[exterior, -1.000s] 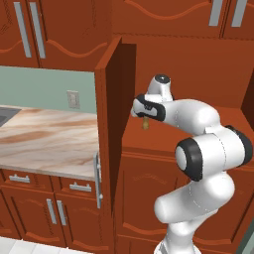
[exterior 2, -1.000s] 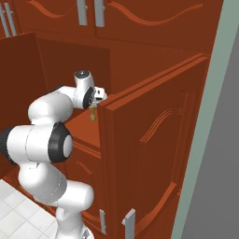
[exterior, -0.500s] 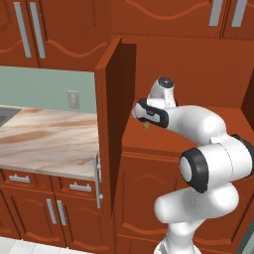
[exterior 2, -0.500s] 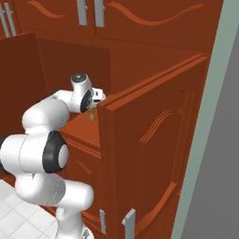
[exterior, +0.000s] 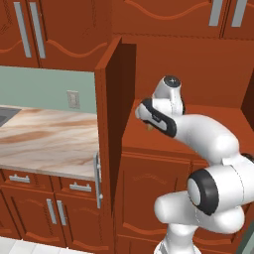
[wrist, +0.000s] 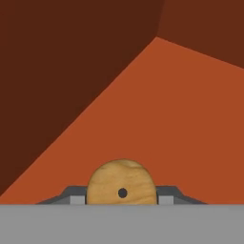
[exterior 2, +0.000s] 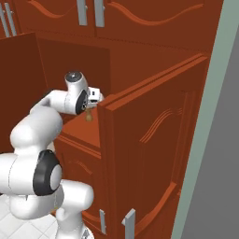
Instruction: Take 2 condiments from the cabinet and move them on the counter near the stove.Make sure the condiments are lined up with each other, next to each other.
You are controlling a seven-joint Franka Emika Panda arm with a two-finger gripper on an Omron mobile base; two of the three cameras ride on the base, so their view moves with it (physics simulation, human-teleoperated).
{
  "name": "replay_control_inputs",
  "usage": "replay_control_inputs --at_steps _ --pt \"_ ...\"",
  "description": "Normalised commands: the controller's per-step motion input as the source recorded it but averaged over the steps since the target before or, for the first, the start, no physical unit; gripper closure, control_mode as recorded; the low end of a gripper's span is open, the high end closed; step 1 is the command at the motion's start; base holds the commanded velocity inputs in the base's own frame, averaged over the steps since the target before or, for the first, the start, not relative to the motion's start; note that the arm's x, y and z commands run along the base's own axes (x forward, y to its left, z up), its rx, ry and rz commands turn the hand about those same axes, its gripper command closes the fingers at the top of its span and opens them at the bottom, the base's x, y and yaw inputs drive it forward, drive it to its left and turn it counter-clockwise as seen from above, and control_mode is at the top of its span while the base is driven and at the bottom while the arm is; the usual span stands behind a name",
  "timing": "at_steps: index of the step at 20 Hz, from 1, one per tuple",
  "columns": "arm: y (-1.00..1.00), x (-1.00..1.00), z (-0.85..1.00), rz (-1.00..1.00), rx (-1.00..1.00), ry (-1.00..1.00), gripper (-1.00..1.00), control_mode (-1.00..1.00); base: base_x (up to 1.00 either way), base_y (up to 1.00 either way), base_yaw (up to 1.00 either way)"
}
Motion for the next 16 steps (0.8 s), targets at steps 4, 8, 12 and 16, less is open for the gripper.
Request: replay_control_inputs --at_steps 4,8,12,16 --pt "-0.11 -0.72 0.13 0.0 0.0 0.0 1.0 -1.0 0.0 0.0 0.0" --pt "-0.23 -0.88 0.21 0.0 0.0 0.0 1.0 -1.0 0.0 0.0 0.0" --pt "-0.27 -0.88 0.38 -0.03 0.0 0.0 1.0 -1.0 0.0 0.0 0.0" --pt "-0.18 -0.75 0.42 -0.04 0.0 0.0 1.0 -1.0 0.0 0.0 0.0"
